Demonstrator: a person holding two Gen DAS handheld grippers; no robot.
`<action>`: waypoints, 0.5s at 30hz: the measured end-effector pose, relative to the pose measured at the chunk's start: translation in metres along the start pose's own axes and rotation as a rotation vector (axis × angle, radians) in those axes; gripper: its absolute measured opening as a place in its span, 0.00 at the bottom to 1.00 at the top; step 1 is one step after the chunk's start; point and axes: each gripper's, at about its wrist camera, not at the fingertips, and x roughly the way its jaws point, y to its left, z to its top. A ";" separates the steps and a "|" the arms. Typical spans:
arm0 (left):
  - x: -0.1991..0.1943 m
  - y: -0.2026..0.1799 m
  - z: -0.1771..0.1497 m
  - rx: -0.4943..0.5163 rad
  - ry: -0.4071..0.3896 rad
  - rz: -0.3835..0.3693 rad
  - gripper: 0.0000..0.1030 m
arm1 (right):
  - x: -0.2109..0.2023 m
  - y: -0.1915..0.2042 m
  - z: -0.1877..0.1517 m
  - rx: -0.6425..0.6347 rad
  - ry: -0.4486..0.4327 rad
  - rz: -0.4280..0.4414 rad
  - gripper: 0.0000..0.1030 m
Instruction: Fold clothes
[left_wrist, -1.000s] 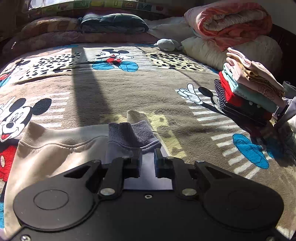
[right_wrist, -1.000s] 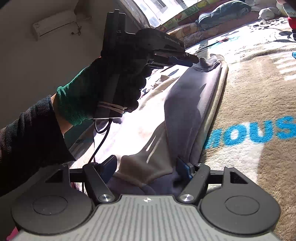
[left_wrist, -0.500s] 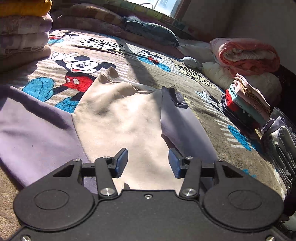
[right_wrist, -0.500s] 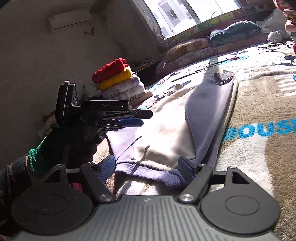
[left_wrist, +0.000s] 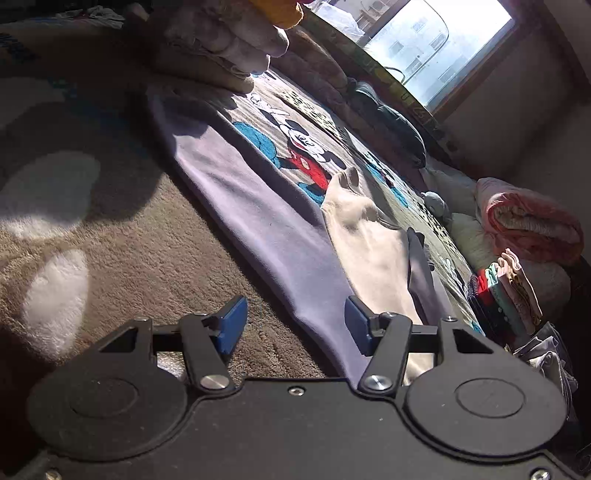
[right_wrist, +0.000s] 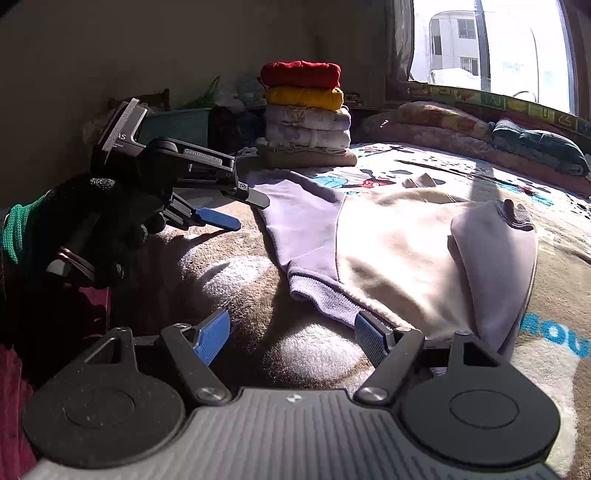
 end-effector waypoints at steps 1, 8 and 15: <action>-0.004 0.007 0.002 -0.010 -0.010 0.005 0.56 | 0.002 0.008 0.002 -0.021 0.006 -0.004 0.72; -0.019 0.043 0.022 -0.080 -0.063 0.015 0.57 | 0.024 0.065 0.011 -0.176 0.059 -0.025 0.72; -0.021 0.080 0.054 -0.144 -0.152 0.075 0.58 | 0.066 0.086 0.045 -0.310 0.080 -0.093 0.71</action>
